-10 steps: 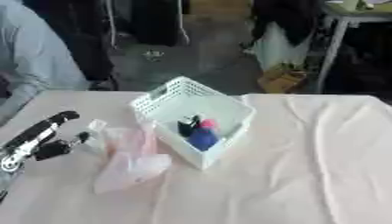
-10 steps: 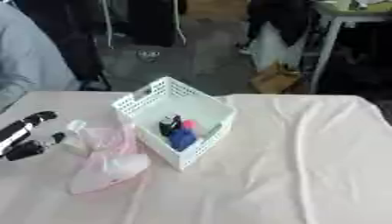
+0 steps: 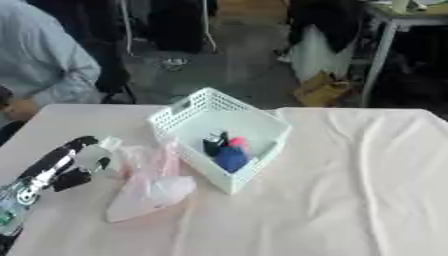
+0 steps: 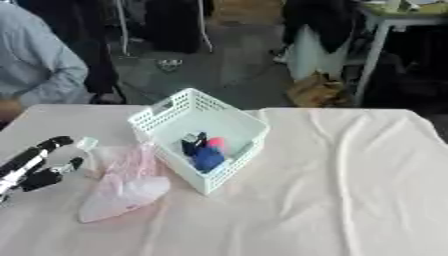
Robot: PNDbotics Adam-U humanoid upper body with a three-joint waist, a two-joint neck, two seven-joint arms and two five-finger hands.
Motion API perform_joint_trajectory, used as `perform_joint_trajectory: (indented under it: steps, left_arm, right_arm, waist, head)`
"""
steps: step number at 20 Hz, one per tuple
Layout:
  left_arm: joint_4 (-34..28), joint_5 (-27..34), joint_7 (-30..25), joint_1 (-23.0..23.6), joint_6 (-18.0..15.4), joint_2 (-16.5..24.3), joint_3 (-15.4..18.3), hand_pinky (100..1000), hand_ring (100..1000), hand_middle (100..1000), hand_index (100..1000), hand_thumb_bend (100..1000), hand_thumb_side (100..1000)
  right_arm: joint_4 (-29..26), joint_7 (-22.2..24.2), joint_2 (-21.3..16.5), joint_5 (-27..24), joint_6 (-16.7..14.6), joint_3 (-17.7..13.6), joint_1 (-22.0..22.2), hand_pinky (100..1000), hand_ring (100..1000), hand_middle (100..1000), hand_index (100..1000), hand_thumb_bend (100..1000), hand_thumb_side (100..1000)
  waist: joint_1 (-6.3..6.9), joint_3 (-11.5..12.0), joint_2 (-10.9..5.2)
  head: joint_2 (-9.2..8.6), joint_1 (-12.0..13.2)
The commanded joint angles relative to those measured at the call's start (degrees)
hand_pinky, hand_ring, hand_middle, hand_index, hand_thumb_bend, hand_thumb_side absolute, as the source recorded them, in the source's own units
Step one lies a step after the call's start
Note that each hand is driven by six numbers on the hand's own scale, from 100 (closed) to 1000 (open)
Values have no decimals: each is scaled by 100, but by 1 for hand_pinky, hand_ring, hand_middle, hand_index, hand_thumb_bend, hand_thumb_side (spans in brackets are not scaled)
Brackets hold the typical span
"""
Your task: Pick up objects on the table and place them in the box.
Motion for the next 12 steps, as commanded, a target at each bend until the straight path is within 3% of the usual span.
perform_joint_trajectory:
  steps: [1, 12]
  left_arm:
    - [-37, 54, 241, -32, 228, 61, -33, 1000, 1000, 1000, 1000, 418, 807]
    - [-97, 57, 909, 21, 1084, -26, -23, 1000, 1000, 1000, 1000, 391, 790]
  right_arm:
    - [-87, 6, -38, 2, 15, -27, -109, 807, 841, 749, 709, 100, 992]
    - [-87, 16, -17, -4, 25, -26, -95, 806, 841, 748, 709, 100, 989]
  waist:
    - [-15, -9, -45]
    - [-3, -11, -33]
  head:
    - [-79, 31]
    - [-91, 62]
